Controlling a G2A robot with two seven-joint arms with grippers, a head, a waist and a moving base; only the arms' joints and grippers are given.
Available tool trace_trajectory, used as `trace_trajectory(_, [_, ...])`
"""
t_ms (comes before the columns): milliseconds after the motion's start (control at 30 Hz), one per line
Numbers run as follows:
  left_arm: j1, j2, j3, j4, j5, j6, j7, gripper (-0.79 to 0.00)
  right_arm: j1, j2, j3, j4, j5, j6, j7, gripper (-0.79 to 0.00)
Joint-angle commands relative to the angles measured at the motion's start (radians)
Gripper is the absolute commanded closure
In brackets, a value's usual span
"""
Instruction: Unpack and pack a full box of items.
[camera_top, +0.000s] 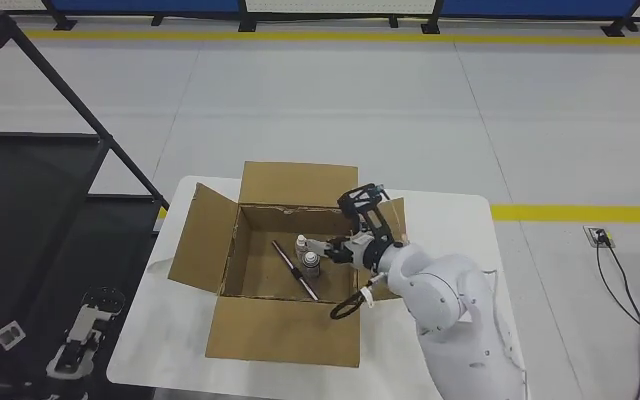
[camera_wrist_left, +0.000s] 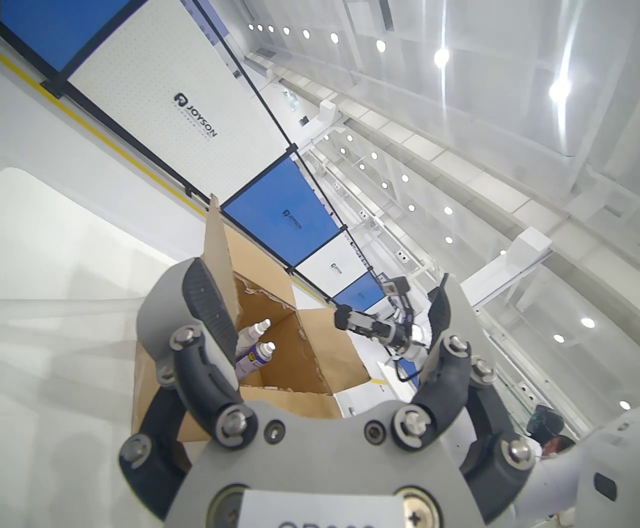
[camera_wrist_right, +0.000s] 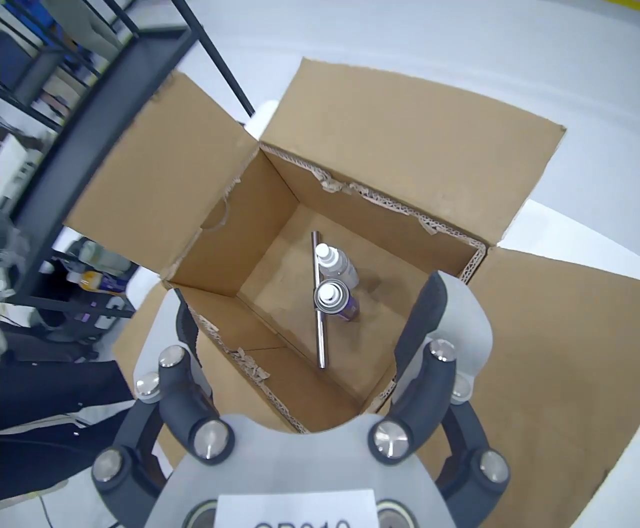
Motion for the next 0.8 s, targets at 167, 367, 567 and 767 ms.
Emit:
trace_trajectory(167, [-0.126,0.014,0.081,0.067,0.088,0.030,-0.108,-0.785,-0.035,0.034,0.271,0.007,0.292,-0.046,0.042,-0.785])
trace_trajectory(367, [-0.184,0.016,0.139,0.074,0.152,0.065,-0.095,-0.785,-0.006,0.067,0.430,0.090,0.406,-0.030,0.141,-0.785])
trace_trajectory(567, [-0.215,0.016,0.194,0.074,0.233,0.118,-0.070,-0.785,0.060,0.098,0.488,0.246,0.435,0.012,0.236,-0.785])
trace_trajectory(767, [-0.219,0.016,0.246,0.030,0.293,0.126,-0.059,-0.785,0.198,0.125,0.458,0.486,0.519,-0.062,0.387,-0.785])
